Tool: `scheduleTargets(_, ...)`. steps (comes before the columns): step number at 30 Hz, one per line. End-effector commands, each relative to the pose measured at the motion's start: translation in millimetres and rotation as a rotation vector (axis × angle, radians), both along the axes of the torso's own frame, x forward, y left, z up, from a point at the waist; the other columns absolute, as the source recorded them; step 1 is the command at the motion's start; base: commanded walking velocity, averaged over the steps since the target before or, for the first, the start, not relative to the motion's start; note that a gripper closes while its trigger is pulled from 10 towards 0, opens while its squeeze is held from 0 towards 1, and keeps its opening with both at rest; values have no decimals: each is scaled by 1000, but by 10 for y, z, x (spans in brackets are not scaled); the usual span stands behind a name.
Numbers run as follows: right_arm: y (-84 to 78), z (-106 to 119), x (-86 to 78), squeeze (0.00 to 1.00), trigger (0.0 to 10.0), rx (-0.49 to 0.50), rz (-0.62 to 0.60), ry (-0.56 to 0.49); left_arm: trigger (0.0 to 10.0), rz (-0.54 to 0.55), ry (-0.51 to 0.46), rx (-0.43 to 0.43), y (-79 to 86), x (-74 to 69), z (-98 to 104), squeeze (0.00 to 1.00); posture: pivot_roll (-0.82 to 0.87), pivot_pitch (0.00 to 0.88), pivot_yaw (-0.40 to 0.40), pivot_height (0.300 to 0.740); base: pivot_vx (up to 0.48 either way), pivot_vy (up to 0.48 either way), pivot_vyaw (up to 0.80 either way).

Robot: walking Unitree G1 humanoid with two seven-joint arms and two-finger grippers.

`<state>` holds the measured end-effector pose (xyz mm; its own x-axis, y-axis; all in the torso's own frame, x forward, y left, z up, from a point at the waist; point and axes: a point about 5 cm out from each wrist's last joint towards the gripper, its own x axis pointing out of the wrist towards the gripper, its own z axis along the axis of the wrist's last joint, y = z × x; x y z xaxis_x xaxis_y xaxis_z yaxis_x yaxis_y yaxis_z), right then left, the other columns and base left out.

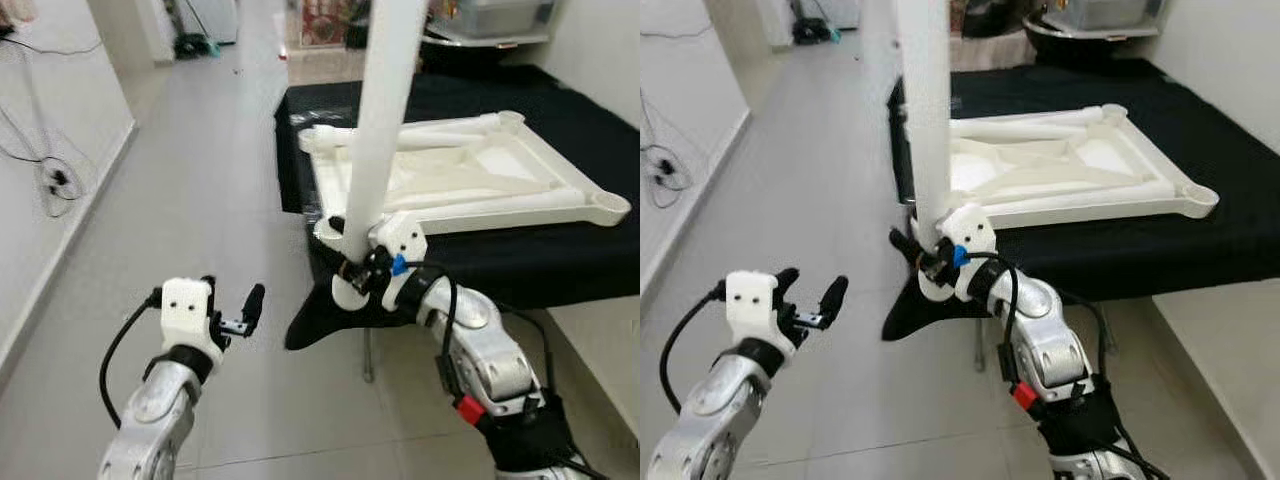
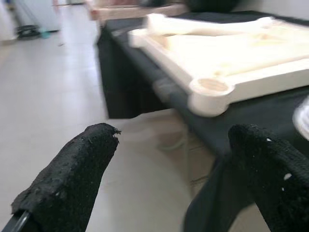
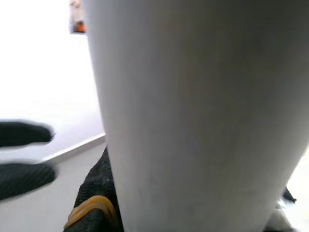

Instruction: Building children table

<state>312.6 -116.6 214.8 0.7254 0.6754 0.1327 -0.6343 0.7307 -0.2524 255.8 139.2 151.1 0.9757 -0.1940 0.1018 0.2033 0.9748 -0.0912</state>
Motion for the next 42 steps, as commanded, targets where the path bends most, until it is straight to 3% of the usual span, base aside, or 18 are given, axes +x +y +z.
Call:
scheduleTargets(1, 30, 101, 9, 0, 10000, 11, 6, -41, 10000, -16, 10, 6, -21, -11, -27, 0, -39, 125, 27, 740, 472, 0, 0)
scheduleTargets(7, 55, 310, -40, 0, 10000, 41, 129, -77, 10000, -120, 23, 81, -186, -67, -82, 0, -38, 129, 29, 740, 157, 0, 0)
scheduleTargets(12, 107, 497, -87, 0, 10000, 38, 252, -129, 10000, -124, 26, 146, -208, -86, -129, 0, -38, 143, 28, 740, 0, 0, 0)
scheduleTargets(16, 143, 534, -82, 0, 10000, 26, 326, -125, 10000, -123, 21, 152, -208, -112, -124, 0, -29, 153, 21, 740, 0, 0, 0)
scheduleTargets(21, 252, 452, -21, 0, 10000, -64, 522, -58, 10000, -223, 15, 216, -281, -252, -146, 0, -5, 190, 6, 740, 0, 0, 0)
scheduleTargets(27, 317, 419, 85, 0, 10000, -136, 594, -18, 10000, -249, 4, 267, -310, -352, -143, 0, 8, 216, -4, 740, 0, 0, 0)
scheduleTargets(28, 332, 439, 124, 0, 10000, -138, 598, -16, 0, -246, -3, 260, -311, -382, -132, 0, 16, 231, -8, 740, 0, 0, 0)
scheduleTargets(30, 340, 454, 147, 0, 10000, -138, 602, -15, 0, -243, -8, 253, -311, -400, -125, 0, 16, 231, -8, 740, 0, 0, 0)
scheduleTargets(35, 395, 560, 342, 0, 10000, -131, 636, 0, 0, -156, -18, 357, -220, -535, -94, 0, 65, 288, -23, 740, 0, 0, 0)
scheduleTargets(42, 435, 670, 479, 0, 10000, -146, 678, -8, 0, -127, 8, 367, -167, -670, -87, 0, 104, 326, -25, 740, 0, 0, 0)
